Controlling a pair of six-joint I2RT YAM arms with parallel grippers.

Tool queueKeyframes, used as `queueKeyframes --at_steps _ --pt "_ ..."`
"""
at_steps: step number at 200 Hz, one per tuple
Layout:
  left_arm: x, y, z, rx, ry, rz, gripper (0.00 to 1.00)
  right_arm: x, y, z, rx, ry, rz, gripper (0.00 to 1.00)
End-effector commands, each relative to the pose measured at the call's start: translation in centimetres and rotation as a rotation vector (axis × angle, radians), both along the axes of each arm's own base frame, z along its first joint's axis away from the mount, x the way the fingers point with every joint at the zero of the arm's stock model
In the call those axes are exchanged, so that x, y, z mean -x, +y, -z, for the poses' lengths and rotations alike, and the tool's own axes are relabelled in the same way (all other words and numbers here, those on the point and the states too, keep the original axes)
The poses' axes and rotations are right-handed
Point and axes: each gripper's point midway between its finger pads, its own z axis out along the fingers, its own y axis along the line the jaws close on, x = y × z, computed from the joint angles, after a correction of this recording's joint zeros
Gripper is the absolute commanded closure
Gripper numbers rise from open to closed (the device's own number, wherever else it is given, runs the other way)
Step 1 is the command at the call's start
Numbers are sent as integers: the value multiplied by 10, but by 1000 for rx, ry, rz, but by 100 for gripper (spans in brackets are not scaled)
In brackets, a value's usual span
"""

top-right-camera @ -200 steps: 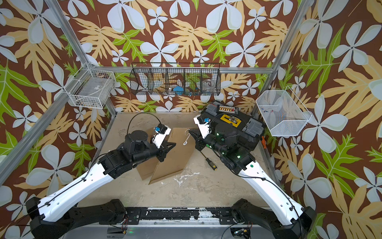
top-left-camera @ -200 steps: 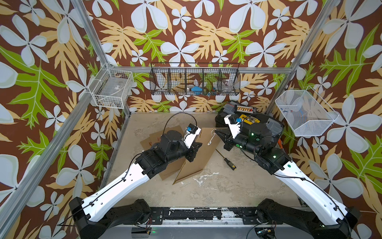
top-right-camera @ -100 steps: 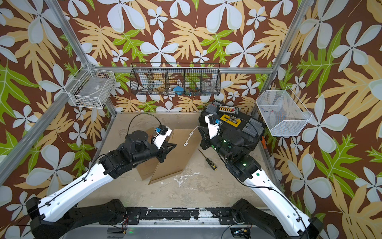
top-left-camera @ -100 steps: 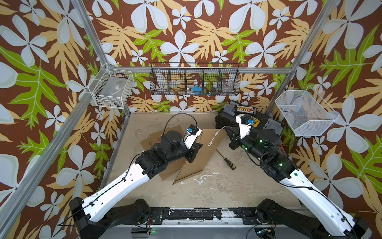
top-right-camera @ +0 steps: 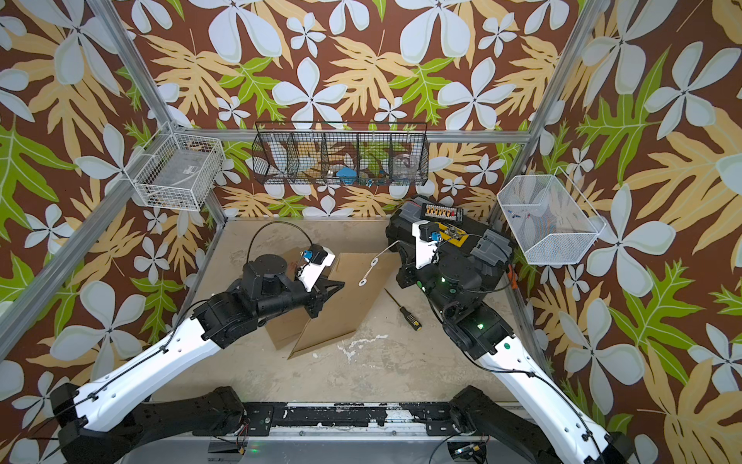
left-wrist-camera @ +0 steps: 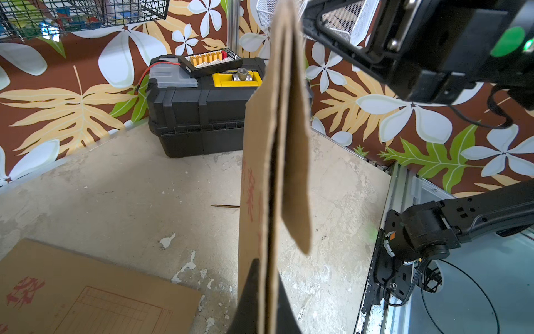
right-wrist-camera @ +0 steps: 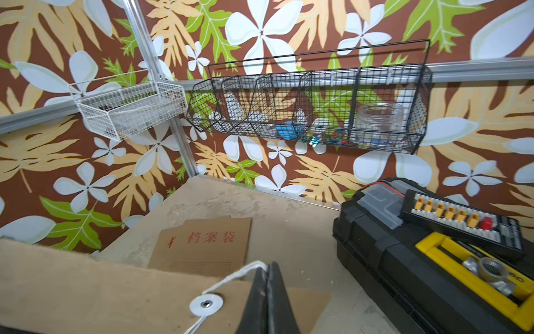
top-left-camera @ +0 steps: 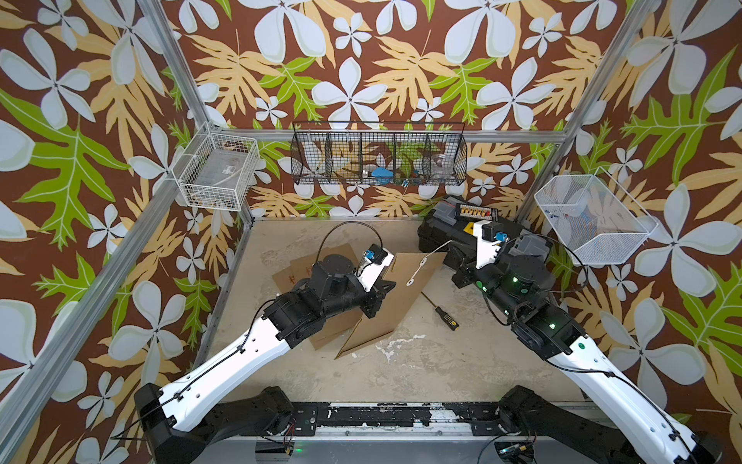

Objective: Open the file bag

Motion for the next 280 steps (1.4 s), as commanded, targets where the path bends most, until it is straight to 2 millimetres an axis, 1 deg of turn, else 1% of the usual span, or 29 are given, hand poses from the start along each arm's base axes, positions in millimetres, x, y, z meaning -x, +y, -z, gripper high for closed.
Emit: queueKeyframes --at_steps 1,28,53,78,102,120,141,192,241,280 --pt "4 -1 3 -6 3 21 100 -5 -15 5 4 17 93 100" --pt "5 -1 3 -2 4 28 100 -8 -23 11 10 41 140 100" --pt "8 1 -5 26 -2 25 100 -7 -21 15 16 49 129 100" --pt "6 5 -14 69 -15 -7 100 -5 -11 16 32 33 67 100" --pt "9 2 -26 138 5 31 100 -2 -1 15 35 32 8 100" --pt "11 1 -36 192 16 61 100 5 9 10 31 14 -64 100" --pt "14 0 -45 248 22 96 100 11 18 11 49 -2 -130 100" --pt "15 2 -63 384 60 154 100 17 26 14 69 13 -187 100" --pt "13 7 -67 428 63 154 100 14 32 33 130 61 -212 100" --pt "4 17 -69 427 33 91 100 14 36 43 143 84 -236 100"
